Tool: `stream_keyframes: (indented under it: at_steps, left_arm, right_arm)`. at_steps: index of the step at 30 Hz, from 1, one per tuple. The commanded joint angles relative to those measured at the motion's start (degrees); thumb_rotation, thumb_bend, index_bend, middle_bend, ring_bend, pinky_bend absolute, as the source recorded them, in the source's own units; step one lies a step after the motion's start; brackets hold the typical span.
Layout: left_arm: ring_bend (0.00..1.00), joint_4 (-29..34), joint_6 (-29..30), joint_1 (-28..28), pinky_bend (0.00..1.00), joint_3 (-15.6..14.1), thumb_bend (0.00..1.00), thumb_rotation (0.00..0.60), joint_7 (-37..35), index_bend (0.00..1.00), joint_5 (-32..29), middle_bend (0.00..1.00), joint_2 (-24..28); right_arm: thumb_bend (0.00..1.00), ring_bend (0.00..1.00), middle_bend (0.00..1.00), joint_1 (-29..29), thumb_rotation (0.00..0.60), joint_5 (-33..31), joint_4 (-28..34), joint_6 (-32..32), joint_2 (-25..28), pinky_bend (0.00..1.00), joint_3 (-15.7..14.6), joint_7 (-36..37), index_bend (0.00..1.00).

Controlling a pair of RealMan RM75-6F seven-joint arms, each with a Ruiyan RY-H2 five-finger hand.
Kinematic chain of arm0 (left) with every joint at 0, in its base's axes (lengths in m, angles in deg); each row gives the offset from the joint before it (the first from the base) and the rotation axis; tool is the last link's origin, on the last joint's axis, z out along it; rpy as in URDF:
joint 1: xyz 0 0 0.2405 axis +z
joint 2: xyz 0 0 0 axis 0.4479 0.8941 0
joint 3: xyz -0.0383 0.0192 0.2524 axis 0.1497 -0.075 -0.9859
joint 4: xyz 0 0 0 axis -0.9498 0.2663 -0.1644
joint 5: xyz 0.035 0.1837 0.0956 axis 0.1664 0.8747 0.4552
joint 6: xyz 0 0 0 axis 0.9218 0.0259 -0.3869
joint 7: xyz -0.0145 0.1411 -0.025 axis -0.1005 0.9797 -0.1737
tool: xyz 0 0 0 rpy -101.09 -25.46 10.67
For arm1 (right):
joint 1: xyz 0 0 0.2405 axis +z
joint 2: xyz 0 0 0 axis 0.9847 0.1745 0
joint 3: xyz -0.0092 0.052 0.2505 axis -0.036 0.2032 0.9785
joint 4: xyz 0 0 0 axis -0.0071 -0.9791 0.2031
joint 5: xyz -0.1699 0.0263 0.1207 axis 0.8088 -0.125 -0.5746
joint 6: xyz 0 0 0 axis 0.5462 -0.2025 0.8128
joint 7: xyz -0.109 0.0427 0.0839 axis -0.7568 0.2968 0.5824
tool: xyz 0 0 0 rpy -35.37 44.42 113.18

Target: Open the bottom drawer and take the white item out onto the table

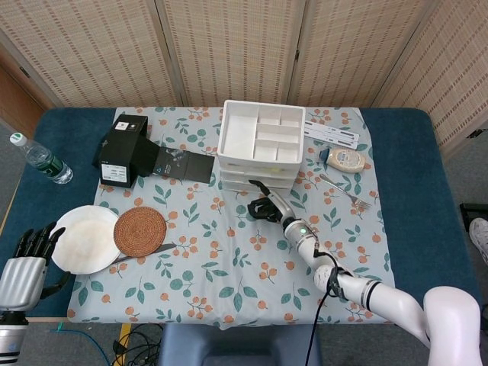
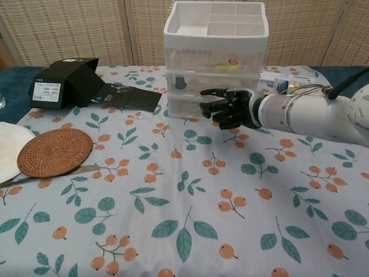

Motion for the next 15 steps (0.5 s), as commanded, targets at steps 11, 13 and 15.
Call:
stream_keyframes:
  at_steps: [11,13,15]
  left_arm:
    - [0.1,0.16,-0.16,-0.06,0.06,-0.03,0.25,0.6,0.25,0.1,-0.03,0.07,0.03]
    - [0.1,0.18,-0.23,-0.1,0.06,-0.02,0.25,0.6,0.28,0.1,-0.03,0.07,0.01]
    - [0.1,0.19,-0.21,-0.1,0.06,-0.02,0.25,0.6,0.28,0.1,-0.02,0.07,0.03]
  right_arm:
    - [0.55,0.93,0.74,0.05,0.6,0.88,0.04,0.7,-0.09,1.0,0.07,0.13,0.08]
    - [0.55,0.93,0.74,-0.21,0.6,1.25,0.56,0.52,0.08,1.0,-0.04,0.09,0.08]
    - [0.55,0.93,0.74,-0.47,0.6,1.61,1.23,0.37,0.31,1.0,-0.14,0.08,0.08]
